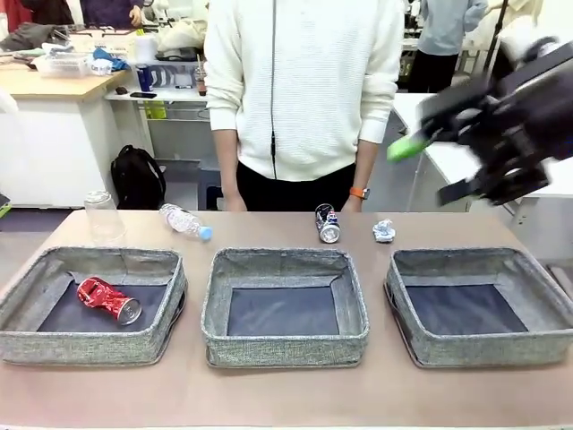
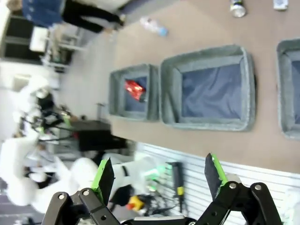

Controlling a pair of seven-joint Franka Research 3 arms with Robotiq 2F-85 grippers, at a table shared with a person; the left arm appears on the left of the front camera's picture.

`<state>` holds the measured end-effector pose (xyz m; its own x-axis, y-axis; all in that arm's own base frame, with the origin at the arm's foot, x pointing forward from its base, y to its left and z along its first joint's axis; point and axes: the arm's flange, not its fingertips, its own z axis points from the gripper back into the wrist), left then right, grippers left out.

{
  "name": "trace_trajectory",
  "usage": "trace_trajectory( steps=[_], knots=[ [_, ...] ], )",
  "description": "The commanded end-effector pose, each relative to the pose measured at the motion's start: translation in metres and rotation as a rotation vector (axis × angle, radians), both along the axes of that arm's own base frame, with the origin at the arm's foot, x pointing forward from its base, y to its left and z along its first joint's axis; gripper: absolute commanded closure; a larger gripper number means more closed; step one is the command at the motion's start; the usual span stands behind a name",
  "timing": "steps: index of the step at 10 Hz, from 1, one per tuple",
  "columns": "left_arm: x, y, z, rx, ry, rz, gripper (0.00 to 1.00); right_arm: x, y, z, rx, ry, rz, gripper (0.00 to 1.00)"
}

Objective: Sort the waste into the appropriate baskets.
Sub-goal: Place the picked waste into the Fabric basket indicated by the person.

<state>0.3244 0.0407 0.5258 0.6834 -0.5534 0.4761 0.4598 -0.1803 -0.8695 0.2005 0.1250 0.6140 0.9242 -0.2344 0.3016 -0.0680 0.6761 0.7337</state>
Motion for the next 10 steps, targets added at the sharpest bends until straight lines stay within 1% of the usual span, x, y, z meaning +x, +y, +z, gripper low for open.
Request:
trace_trajectory(
  steps=[1,2,3,4,5,6,7,8,9,10],
  knots=[
    [-0.001,-0.003,0.001,-0.013,-0.001,0.007,0.0,-0.02,-0.063,0.002,0.209,0.035,-0.091,0.0],
    [-0.001,-0.003,0.001,-0.013,-0.001,0.007,0.0,-0.027,-0.097,0.002,0.332,0.013,-0.114,0.0],
    [-0.001,-0.003,0.001,-0.013,-0.001,0.007,0.0,-0.022,-0.134,-0.007,0.42,0.059,-0.177,0.0],
    [-0.001,-0.003,0.001,-0.013,-0.001,0.007,0.0,-0.01,-0.169,-0.024,0.486,0.153,-0.125,0.0],
    [-0.001,-0.003,0.001,-0.013,-0.001,0.007,0.0,0.003,-0.198,-0.045,0.56,0.228,-0.1,0.0],
    [-0.001,-0.003,0.001,-0.013,-0.001,0.007,0.0,0.013,-0.217,-0.066,0.636,0.274,0.006,0.0],
    [-0.001,-0.003,0.001,-0.013,-0.001,0.007,0.0,0.024,-0.223,-0.086,0.645,0.32,0.08,0.0],
    [-0.001,-0.003,0.001,-0.013,-0.001,0.007,0.0,0.033,-0.224,-0.101,0.689,0.307,0.107,0.0],
    [-0.001,-0.003,0.001,-0.013,-0.001,0.007,0.0,0.035,-0.213,-0.106,0.667,0.289,0.168,0.0],
    [-0.001,-0.003,0.001,-0.013,-0.001,0.007,0.0,0.037,-0.203,-0.108,0.625,0.294,0.117,0.0]
  ],
)
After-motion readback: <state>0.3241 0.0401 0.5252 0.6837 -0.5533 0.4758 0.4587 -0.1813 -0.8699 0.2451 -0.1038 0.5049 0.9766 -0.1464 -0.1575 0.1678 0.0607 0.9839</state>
